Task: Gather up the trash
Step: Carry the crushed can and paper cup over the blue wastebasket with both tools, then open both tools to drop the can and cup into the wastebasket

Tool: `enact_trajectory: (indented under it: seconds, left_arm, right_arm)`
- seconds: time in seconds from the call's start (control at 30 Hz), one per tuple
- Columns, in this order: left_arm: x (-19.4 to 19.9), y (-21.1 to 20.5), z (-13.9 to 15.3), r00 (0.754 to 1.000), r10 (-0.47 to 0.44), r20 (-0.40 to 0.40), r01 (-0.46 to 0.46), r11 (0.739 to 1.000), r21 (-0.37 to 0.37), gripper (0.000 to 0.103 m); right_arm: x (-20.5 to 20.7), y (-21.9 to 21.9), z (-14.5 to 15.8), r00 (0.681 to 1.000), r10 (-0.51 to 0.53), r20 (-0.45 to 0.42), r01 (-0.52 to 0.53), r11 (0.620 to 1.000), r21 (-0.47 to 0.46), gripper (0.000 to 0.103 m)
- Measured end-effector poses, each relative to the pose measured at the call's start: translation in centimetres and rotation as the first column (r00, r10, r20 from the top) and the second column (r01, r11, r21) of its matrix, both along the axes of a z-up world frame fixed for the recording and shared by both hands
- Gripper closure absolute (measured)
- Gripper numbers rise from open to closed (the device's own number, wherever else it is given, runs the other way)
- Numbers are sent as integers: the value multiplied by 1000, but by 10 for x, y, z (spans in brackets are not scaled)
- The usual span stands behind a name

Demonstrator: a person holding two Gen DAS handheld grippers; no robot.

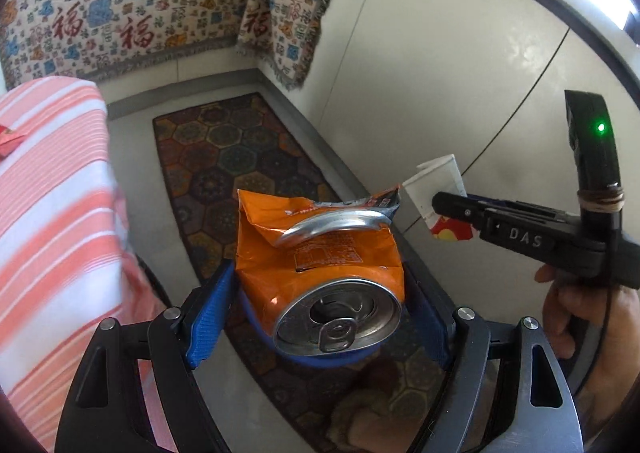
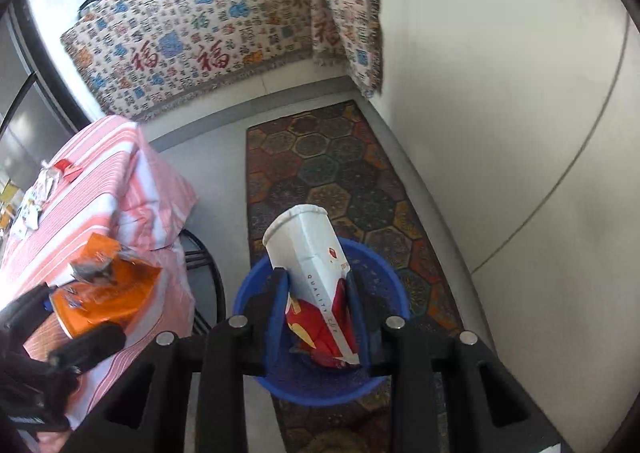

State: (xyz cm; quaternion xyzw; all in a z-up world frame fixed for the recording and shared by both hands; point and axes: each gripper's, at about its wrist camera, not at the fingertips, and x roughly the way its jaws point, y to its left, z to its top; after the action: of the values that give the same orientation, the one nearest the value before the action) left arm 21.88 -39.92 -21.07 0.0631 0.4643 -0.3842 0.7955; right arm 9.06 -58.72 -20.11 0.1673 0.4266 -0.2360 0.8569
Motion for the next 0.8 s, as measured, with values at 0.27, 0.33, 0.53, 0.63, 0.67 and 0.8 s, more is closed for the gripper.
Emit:
enact_trajectory:
  seconds: [0.27,0.33,0.53,0.63,0.67,0.8]
  left_arm:
    - [3,-26,-18,1000,-12,-11,13,999,36,21]
    - [5,-30,-22,1000,-14,-16,15,999,41,21]
    - [9,-41,-32,999,-23,-30,25,998,59,21]
    - [11,-46,-36,999,-29,-35,31,997,65,21]
    - [12,-47,-37,999,-31,-37,33,997,67,21]
    - [13,-51,-43,998,-37,-41,40,996,75,21]
  right_arm:
    - [-13,-33,-10,998,-56,-11,56,997,58,72]
    - [-15,-39,-12,998,-67,-9,68,995,74,72]
    - [-14,-47,-18,997,-78,-13,79,991,110,71]
    - [-12,-48,-20,996,-83,-20,85,989,118,70]
    - [-12,-49,-21,996,-85,-20,87,989,122,70]
    - [-13,-51,-22,996,-91,-18,93,987,133,70]
